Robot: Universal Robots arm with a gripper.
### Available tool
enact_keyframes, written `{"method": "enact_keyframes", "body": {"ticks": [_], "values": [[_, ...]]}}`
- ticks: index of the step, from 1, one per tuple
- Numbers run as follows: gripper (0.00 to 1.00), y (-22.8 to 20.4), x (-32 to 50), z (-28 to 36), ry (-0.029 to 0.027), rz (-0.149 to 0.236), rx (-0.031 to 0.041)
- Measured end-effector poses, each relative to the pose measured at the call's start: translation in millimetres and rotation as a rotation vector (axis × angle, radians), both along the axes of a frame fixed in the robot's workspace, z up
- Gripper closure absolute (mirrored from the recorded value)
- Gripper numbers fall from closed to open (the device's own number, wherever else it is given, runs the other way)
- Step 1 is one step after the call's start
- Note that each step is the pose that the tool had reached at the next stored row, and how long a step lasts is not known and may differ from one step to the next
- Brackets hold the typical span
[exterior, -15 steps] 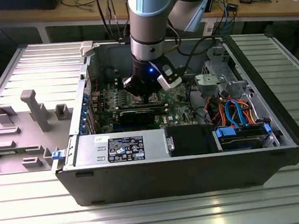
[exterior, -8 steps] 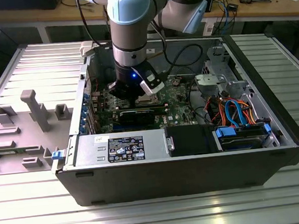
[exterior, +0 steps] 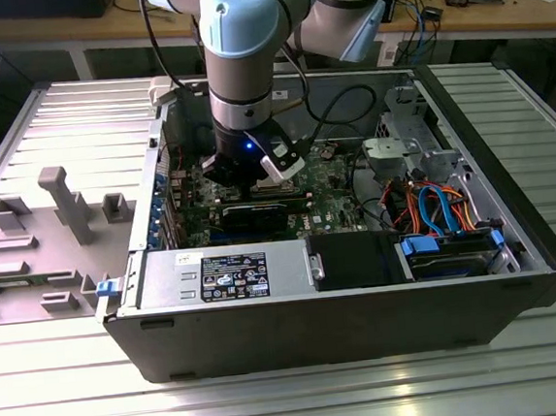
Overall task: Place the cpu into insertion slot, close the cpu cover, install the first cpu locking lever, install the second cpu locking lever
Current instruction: 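Install the second cpu locking lever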
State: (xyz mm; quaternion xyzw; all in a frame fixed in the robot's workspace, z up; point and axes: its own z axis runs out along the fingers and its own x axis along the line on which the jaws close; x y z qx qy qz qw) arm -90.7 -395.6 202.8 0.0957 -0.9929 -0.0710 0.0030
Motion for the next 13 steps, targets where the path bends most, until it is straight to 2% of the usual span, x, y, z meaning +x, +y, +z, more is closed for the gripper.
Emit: {"method": "enact_keyframes", "body": {"ticks": [2,4,7,8,11,13], "values": [[0.89,-0.2,-0.5,4.0,-0.0035,0.000,-0.0090],[0.89,-0.2,-0.4,5.2,-0.0040,0.000,-0.0167],[0.89,-0.2,-0.5,5.2,-0.0040,0.000,-0.0170],[0.89,-0.2,-0.5,5.2,-0.0039,0.000,-0.0159],[0.89,-0.2,-0.5,3.5,-0.0039,0.000,0.0056],[0.89,-0.2,-0.5,2.8,-0.0040,0.000,0.0105]]}}
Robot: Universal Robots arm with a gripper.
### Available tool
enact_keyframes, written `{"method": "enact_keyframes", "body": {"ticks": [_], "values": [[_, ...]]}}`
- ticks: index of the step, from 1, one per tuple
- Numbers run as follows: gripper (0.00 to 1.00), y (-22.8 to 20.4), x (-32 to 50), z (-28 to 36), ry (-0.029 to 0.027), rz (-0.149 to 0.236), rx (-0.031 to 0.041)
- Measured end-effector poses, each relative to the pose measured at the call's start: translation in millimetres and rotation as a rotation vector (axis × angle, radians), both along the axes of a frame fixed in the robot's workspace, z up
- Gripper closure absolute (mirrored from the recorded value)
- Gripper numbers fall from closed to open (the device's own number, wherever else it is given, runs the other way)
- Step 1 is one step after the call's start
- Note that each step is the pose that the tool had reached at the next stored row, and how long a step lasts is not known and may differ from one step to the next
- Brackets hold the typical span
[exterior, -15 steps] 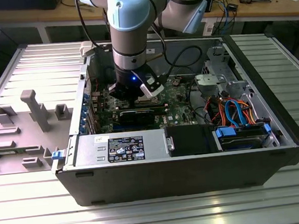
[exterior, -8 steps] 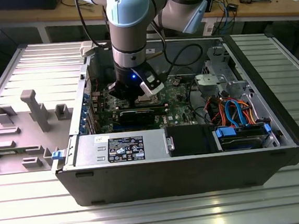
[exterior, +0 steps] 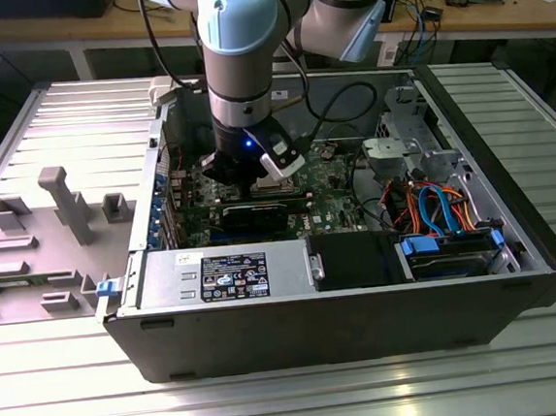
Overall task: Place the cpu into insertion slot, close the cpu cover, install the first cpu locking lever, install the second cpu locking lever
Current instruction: 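Install the second cpu locking lever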
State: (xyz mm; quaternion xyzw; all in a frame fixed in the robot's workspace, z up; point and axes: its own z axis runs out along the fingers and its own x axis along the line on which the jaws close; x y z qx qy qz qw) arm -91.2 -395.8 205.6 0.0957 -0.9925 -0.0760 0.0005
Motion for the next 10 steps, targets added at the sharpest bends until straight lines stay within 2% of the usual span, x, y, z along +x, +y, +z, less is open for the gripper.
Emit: {"method": "enact_keyframes", "body": {"ticks": [10], "values": [[0.89,-0.2,0.0,-3.4,0.0001,0.000,0.0206]]}}
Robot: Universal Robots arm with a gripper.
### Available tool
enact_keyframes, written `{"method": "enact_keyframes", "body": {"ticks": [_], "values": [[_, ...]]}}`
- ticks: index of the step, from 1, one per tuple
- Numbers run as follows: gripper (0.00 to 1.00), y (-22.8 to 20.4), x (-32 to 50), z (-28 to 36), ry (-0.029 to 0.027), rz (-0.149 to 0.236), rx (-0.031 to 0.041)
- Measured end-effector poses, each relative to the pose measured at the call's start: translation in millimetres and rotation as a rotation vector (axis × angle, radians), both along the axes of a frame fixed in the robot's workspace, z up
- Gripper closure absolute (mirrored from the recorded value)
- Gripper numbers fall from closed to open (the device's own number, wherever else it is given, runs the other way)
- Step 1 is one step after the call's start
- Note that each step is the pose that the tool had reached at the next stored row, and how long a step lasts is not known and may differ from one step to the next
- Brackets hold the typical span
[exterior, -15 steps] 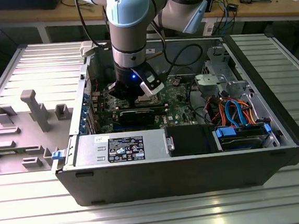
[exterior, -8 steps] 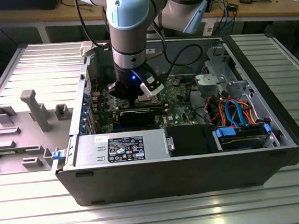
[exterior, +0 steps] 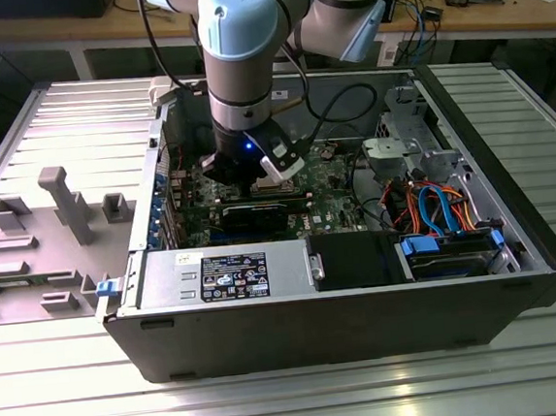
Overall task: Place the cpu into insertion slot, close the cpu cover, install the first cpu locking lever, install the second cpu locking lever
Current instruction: 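Install the second cpu locking lever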
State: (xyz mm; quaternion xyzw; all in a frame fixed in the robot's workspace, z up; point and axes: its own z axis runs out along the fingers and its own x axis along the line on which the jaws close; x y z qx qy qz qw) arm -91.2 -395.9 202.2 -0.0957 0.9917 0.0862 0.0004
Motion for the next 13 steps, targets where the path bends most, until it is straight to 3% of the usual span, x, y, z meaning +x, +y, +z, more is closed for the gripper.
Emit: {"method": "enact_keyframes", "body": {"ticks": [9,13], "values": [[0.89,-2.6,0.0,-2.7,-0.0001,0.000,0.0298],[0.89,-4.8,0.0,-2.2,-0.0004,0.000,0.0303]]}}
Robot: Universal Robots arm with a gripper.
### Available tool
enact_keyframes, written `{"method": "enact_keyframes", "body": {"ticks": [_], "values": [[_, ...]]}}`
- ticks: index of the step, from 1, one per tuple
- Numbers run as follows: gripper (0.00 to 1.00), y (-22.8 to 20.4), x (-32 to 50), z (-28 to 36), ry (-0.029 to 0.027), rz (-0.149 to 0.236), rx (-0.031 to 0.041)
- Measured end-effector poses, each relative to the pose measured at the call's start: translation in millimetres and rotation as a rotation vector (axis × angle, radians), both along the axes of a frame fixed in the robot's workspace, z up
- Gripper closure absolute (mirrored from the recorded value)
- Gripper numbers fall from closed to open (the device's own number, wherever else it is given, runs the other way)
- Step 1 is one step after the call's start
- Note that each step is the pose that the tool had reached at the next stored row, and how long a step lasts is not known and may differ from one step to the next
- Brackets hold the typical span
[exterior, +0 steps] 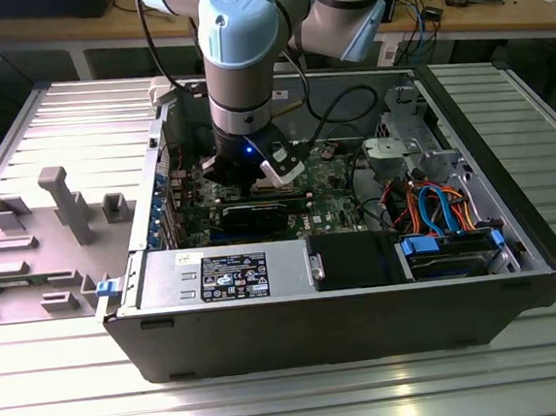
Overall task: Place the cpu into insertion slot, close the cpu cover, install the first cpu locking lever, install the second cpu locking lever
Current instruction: 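Install the second cpu locking lever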
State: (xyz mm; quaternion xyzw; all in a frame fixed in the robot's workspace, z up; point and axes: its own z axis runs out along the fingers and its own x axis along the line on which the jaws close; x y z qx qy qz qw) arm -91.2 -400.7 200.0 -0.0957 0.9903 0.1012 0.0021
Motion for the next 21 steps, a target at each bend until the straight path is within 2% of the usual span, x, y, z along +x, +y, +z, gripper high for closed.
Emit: {"method": "enact_keyframes", "body": {"ticks": [2,4,5,6,8,13,15,16,17,18,19,20,21], "values": [[0.89,0.0,0.0,11.6,0.0001,0.000,-0.0003],[0.89,0.2,0.1,26.2,0.0001,0.000,-0.0061],[0.89,0.5,0.0,34.3,0.0001,0.000,-0.0168],[0.89,0.6,0.1,37.6,0.0000,0.000,-0.0285],[0.89,0.6,0.0,39.5,0.0000,0.000,-0.0419],[0.89,0.9,0.1,40.7,0.0000,0.000,-0.1057],[0.89,1.0,0.0,40.8,0.0001,0.000,-0.1378],[0.89,1.0,0.0,40.8,0.0001,0.000,-0.1500],[0.89,1.2,0.1,40.8,0.0000,0.000,-0.1706],[0.89,1.3,0.2,40.8,0.0000,0.000,-0.1830],[0.89,1.5,1.1,40.8,0.0007,0.000,-0.2036],[0.89,1.8,2.1,40.7,0.0021,0.000,-0.2101],[0.89,2.3,3.2,40.5,0.0041,-0.001,-0.2101]]}}
